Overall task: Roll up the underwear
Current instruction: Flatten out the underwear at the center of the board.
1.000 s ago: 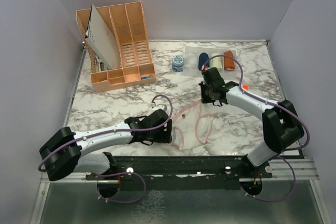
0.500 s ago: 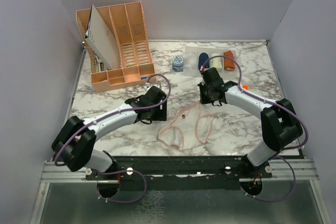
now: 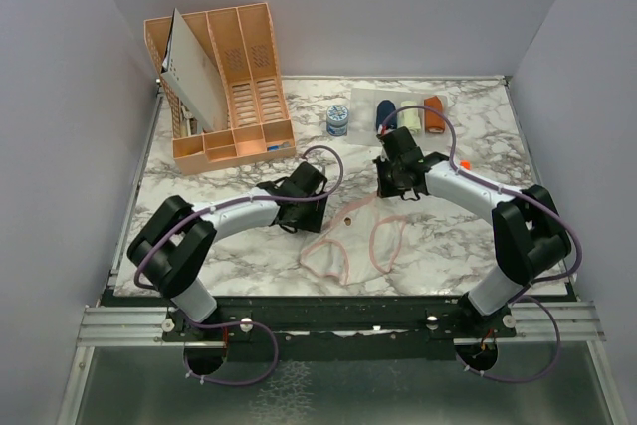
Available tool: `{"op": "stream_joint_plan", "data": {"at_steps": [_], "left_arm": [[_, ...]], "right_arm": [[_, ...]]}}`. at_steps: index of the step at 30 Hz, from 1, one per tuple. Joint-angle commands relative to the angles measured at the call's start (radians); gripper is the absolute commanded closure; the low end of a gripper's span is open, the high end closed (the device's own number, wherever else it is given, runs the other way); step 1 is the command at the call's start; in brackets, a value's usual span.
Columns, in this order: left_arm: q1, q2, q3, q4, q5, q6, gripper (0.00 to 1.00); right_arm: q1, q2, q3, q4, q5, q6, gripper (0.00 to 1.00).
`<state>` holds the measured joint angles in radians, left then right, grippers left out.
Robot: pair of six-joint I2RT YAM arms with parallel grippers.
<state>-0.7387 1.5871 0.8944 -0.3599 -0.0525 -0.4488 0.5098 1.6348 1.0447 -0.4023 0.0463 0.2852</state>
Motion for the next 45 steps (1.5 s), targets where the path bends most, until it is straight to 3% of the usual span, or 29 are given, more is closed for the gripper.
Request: {"op": "stream_joint_plan", "data": {"at_steps": [1, 7, 15, 20, 23, 29, 36, 45], "left_arm": [[-0.002, 0.068, 0.006, 0.03, 0.052, 0.021, 0.39], [-0.024, 0.093, -0.023, 0.068, 0.089, 0.029, 0.61], [-0.08, 0.077, -0.04, 0.042, 0.077, 0.043, 0.62], [-0.131, 0.081, -0.055, -0.006, -0.053, -0.005, 0.58], [-0.152, 0.138, -0.054, -0.028, -0.129, -0.038, 0.68], [-0.194, 0.211, -0.027, -0.04, -0.186, -0.073, 1.0], [-0.195, 0.072, 0.02, -0.089, -0.33, -0.084, 1.0], [-0.166, -0.245, 0.022, -0.191, -0.508, -0.095, 1.0]], "right_arm": [[-0.004, 0.027, 0.023, -0.012, -0.038, -0.02, 1.0], [-0.004, 0.039, 0.021, -0.016, -0.031, -0.027, 1.0], [-0.004, 0.029, 0.011, -0.022, -0.013, -0.023, 1.0], [-0.003, 0.026, 0.012, -0.032, -0.005, -0.024, 1.0], [-0.004, 0.024, 0.014, -0.035, -0.003, -0.023, 1.0], [-0.004, 0.022, 0.02, -0.038, 0.012, -0.018, 1.0], [-0.003, -0.034, 0.013, -0.012, 0.031, 0.002, 1.0], [-0.004, -0.299, -0.107, 0.062, 0.057, 0.033, 1.0]]}}
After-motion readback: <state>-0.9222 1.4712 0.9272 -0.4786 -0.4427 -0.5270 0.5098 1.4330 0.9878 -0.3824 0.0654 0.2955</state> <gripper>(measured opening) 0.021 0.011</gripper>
